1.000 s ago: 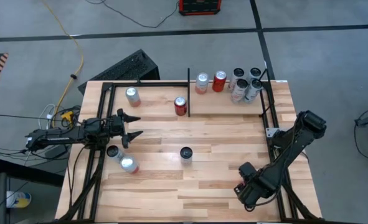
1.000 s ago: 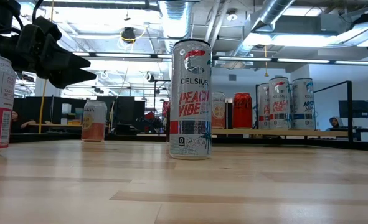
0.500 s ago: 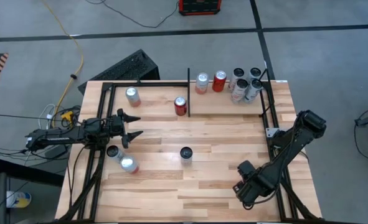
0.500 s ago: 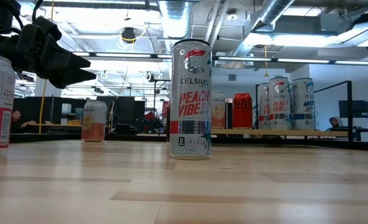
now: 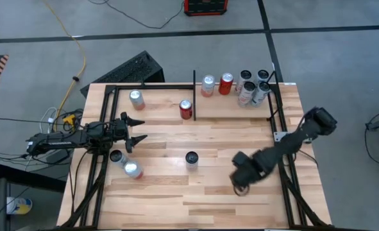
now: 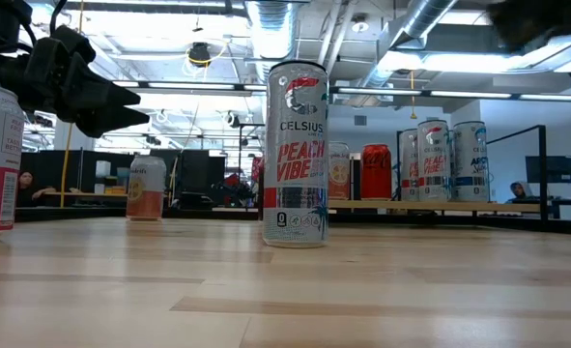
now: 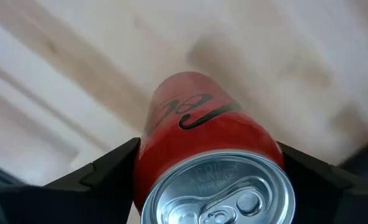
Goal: Place canned beverage on shelf
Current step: Put the red soda can on the shelf
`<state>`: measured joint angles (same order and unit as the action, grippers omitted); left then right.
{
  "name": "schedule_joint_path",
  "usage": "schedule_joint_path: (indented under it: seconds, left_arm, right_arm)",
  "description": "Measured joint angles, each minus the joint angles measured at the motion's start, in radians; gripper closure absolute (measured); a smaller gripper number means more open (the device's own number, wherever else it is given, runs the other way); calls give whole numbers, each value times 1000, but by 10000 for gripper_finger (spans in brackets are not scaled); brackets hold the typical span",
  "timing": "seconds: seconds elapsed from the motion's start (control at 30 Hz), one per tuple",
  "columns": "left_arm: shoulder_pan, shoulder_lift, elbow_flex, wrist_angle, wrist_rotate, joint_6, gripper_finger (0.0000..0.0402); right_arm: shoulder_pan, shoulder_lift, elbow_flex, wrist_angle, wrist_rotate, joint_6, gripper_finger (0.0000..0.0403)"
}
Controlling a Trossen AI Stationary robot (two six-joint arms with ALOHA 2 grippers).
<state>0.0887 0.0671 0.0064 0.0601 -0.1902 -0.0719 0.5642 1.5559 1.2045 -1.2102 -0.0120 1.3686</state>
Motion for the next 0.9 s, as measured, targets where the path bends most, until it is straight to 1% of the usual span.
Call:
schedule_joint_path:
  seconds: [0.1, 0.2, 0.43, 0.5, 0.6, 0.73, 0.9]
  left_arm:
    - [0, 0, 0, 0, 0, 0, 74]
    - [0, 0, 0, 0, 0, 0, 74]
    - [0, 0, 0, 0, 0, 0, 74]
    - [0, 0, 0, 0, 0, 0, 74]
    - [0, 0, 0, 0, 0, 0, 74]
    - [0, 0, 0, 0, 0, 0, 74]
    - [0, 0, 0, 0, 0, 0, 74]
  right_arm:
    - [-111, 0, 10, -19, 14, -195, 66]
    - [-219, 0, 24, -32, 53, -386, 66]
    - [-451, 0, 93, -55, 204, -755, 66]
    - [-514, 0, 115, -55, 232, -857, 65]
    - [-607, 0, 143, -43, 251, -995, 62]
    - [-721, 1, 188, -41, 273, -1140, 64]
    - [-831, 3, 242, -16, 296, -1342, 64]
